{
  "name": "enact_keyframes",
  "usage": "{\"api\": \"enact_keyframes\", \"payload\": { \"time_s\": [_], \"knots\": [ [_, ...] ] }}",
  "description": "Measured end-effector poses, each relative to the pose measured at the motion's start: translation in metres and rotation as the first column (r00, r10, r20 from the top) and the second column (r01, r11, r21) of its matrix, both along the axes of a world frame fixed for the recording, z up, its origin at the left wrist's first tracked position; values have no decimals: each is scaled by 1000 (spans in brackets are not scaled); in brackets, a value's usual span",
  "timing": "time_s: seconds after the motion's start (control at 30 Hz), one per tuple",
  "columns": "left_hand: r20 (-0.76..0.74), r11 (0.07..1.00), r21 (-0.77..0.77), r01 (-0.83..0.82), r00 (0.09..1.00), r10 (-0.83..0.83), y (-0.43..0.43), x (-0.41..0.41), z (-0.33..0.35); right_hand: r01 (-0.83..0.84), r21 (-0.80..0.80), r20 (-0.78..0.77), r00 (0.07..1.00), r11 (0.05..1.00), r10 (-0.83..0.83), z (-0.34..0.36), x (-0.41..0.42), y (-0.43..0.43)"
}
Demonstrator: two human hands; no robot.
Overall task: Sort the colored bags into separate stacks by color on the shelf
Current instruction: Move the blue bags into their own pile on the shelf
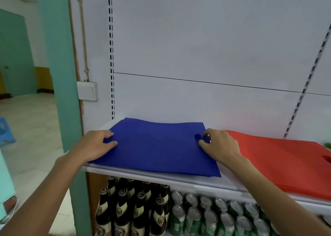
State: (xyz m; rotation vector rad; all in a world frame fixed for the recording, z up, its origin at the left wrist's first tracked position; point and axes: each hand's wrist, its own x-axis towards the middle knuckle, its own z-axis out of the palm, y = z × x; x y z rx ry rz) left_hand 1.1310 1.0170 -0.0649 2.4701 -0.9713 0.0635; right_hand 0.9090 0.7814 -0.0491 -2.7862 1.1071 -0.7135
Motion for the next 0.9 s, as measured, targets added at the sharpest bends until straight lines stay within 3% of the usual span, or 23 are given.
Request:
{"api": "enact_keyframes", "payload": {
  "time_s": [0.4, 0.5, 0.57, 0.67, 0.77, 0.9],
  "knots": [
    [-52, 999, -27, -46, 998, 45, -7, 11, 7, -10, 20, 6, 1000, 1000, 10, -3, 15, 2],
    [-61, 999, 29, -38, 997, 40, -5, 10, 6, -23, 34, -15, 1000, 999, 24, -9, 18, 0],
    [-3, 994, 81, -73, 997, 73, -4, 6, 6, -46, 50, -10, 999, 998, 46, -13, 19, -2],
    [234, 980, 75, -186, 958, 164, -6, -11, 9, -66, 69, 44, 997, 995, 63, -9, 17, -7],
    [277, 994, -38, -107, 954, 113, -21, -33, 17, -56, 46, 116, 992, 997, 50, 9, 5, -18],
    [200, 991, -113, 71, 979, -47, -51, -74, 19, 35, 1, 154, 987, 999, -34, 26, -43, -47]
  ]
}}
